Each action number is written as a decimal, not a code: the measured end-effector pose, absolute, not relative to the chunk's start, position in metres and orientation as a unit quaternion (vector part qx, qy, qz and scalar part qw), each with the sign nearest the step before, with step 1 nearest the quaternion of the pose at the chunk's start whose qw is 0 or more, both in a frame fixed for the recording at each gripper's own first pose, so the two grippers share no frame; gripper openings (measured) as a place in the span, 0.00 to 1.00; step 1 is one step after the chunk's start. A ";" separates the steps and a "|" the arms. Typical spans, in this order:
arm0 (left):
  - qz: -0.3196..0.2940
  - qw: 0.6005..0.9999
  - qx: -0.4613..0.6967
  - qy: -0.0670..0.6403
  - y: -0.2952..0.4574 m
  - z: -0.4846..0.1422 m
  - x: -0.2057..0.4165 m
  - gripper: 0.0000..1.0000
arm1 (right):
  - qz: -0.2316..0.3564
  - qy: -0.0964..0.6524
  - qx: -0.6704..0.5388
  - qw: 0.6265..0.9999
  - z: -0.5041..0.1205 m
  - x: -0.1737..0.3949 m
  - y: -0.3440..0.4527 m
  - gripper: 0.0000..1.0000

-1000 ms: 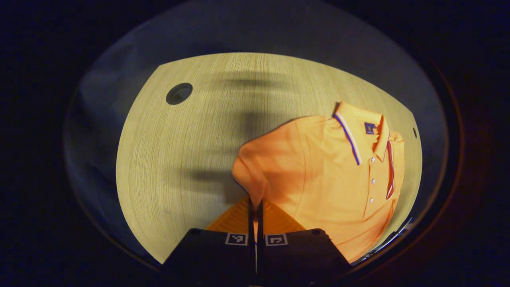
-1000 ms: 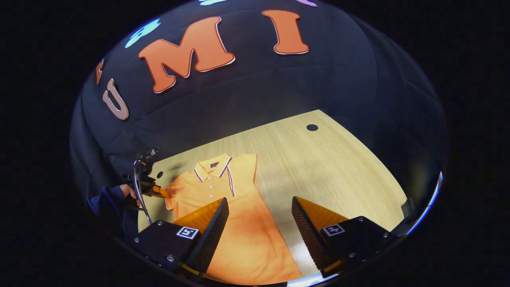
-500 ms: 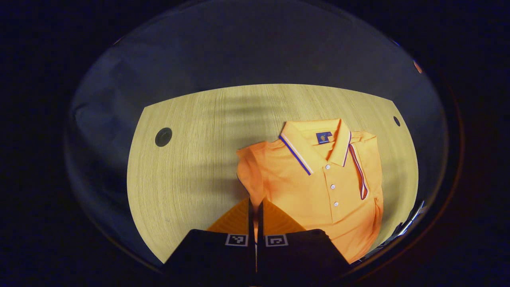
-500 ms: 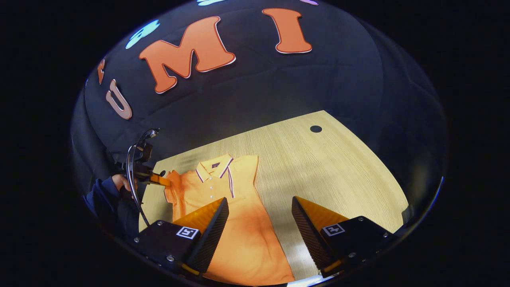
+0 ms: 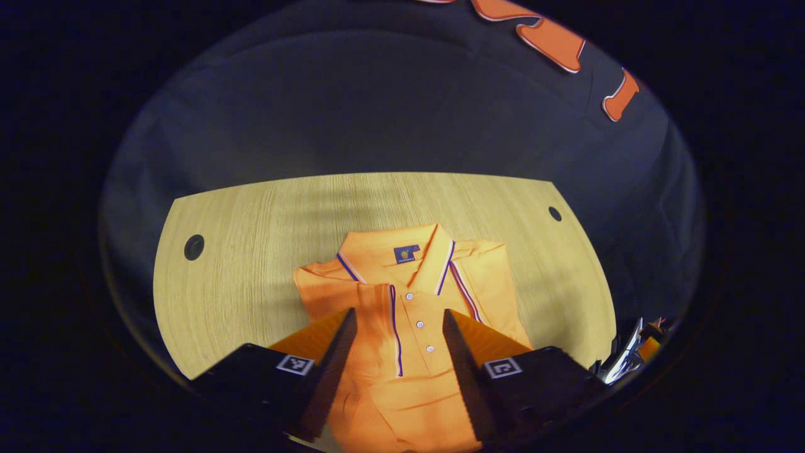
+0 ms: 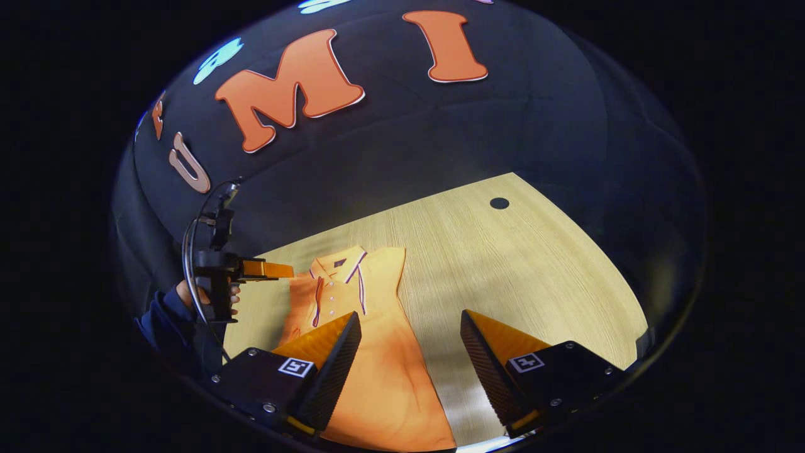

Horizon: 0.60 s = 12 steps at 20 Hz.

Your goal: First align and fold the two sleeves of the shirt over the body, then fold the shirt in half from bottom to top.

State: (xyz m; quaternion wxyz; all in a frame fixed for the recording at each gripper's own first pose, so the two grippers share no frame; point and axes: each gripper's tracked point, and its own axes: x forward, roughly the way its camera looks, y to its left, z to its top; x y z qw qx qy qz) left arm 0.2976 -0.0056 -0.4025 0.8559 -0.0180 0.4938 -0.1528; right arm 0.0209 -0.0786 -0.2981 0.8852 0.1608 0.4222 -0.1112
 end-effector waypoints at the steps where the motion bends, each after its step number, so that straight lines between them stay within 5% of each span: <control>1: -0.142 0.872 -0.015 0.468 0.003 -0.387 0.294 0.92 | -0.105 0.412 0.160 0.891 -0.295 0.024 -0.079 0.97; 12: -0.066 0.958 0.002 0.281 0.032 -0.272 0.199 0.98 | -0.025 0.313 0.082 0.946 -0.249 0.059 -0.050 0.98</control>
